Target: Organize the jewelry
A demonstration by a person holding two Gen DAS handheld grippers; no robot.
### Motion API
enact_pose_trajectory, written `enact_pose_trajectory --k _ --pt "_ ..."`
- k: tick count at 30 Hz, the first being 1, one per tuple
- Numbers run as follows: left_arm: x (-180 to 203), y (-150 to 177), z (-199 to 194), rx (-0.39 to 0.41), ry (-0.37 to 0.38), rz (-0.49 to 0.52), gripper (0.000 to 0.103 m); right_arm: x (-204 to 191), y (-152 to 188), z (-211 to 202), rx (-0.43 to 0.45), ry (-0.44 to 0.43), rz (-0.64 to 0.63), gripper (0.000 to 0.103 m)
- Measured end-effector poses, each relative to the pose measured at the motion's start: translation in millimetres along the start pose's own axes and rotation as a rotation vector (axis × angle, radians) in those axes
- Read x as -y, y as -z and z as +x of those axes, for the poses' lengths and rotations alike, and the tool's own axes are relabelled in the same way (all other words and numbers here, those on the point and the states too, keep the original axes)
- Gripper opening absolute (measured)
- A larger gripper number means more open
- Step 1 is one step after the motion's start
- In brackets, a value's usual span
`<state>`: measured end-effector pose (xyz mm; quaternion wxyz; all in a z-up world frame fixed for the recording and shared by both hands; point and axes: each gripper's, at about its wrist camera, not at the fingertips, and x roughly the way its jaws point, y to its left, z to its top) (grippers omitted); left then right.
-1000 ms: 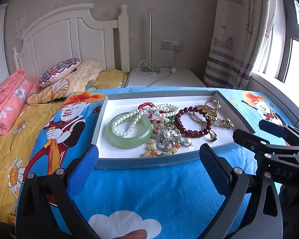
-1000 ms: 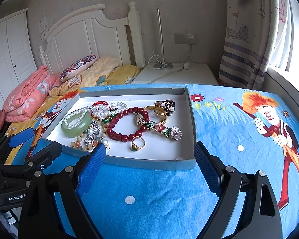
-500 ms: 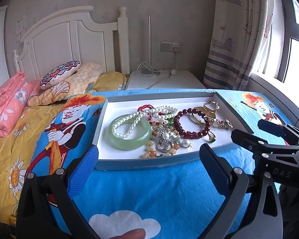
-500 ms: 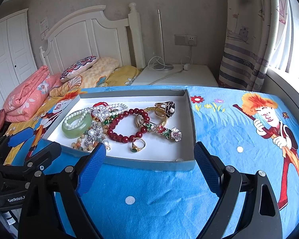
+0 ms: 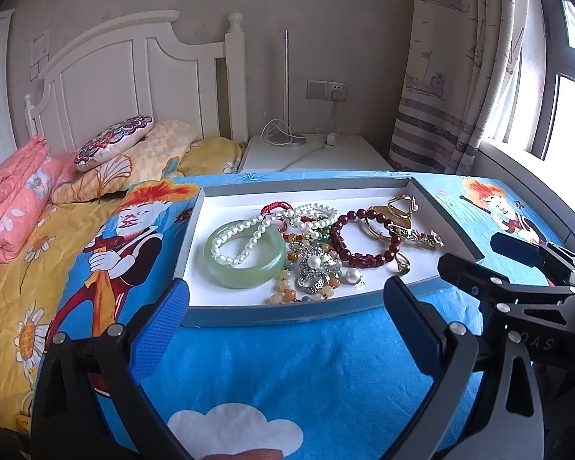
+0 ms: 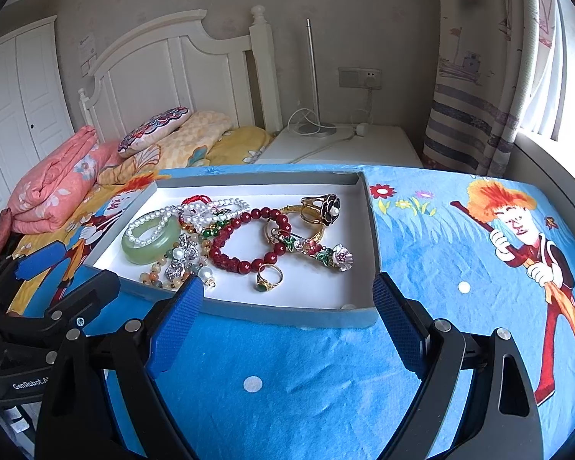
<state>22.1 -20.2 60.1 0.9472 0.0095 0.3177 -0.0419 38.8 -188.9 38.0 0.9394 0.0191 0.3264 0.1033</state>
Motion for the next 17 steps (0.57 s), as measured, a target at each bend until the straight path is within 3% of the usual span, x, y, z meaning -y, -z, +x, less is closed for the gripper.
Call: enact_pose_trajectory --k 4,7,11,13,15,17 --pt "1 0 4 -0.039 0.007 -0.010 0.100 1 1 -1 0.002 0.004 0.004 0.086" --pt "4 3 1 -0.025 -0.069 0.006 0.100 2 2 -2 0.000 0.010 0.003 0.086" --pt "7 5 -10 -0.035 -0.067 0.033 0.100 3 6 -12 -0.015 0.009 -0.004 0.086" --pt "6 10 -16 -0.074 -0.070 0.053 0.100 2 12 -19 -0.039 0.012 -0.024 0.086" --pt "5 22 -22 -0.091 -0.124 0.075 0.100 -1 23 -20 -0.097 0.022 -0.046 0.086" --pt "3 36 -23 -0.139 -0.132 0.111 0.100 -6 38 -15 -0.169 0.016 -0.071 0.086"
